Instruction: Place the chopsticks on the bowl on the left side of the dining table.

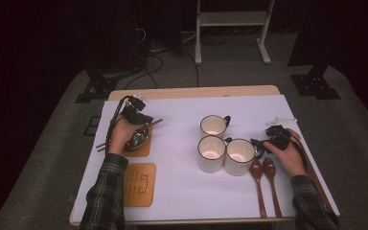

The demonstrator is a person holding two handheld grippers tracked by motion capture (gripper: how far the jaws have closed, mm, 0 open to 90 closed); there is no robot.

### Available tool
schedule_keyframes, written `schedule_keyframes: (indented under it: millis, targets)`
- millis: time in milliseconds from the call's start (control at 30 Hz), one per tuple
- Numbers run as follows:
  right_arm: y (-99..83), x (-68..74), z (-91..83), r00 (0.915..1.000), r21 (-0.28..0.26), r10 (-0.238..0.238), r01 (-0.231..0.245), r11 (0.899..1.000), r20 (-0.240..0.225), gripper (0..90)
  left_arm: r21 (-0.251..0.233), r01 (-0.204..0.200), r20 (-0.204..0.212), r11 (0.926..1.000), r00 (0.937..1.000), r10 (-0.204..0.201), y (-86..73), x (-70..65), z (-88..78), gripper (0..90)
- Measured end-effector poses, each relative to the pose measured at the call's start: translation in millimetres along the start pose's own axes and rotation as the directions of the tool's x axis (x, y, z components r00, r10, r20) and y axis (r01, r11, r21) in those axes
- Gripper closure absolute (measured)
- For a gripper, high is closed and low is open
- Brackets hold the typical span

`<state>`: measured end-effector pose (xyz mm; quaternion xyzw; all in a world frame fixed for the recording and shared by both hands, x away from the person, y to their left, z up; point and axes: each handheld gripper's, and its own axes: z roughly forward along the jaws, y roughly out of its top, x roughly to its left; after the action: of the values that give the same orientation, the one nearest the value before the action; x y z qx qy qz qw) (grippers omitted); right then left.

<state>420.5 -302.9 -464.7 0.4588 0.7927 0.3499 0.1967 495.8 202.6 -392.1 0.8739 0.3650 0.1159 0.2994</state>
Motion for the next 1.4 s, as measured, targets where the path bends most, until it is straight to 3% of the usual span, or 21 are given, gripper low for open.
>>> schedule_keyframes:
  millis: [333,933,1233,1400]
  targets:
    - [0.0,0.0,-0.1,1.0000,0.001,0.000,0.000,1.000,0.000,16.8,0.010,-0.038,0.019,0.9992,0.9991,0.038,-3.7,-15.0,-0.9,90.0]
    - [0.0,0.0,-0.1,1.0000,0.000,-0.001,0.001,1.000,0.000,16.7,0.021,-0.070,0.058,0.9973,0.9960,0.069,-14.4,-34.9,-5.5,90.0]
    - [0.0,0.1,-0.1,1.0000,0.000,-0.001,0.001,1.000,0.001,16.7,0.025,-0.082,0.054,0.9963,0.9953,0.081,-18.2,-40.8,-10.1,90.0]
    - [0.0,0.1,-0.1,1.0000,0.000,-0.001,0.001,1.000,0.001,16.8,-0.002,-0.076,0.041,0.9971,0.9963,0.076,-18.3,-38.4,-19.2,90.0]
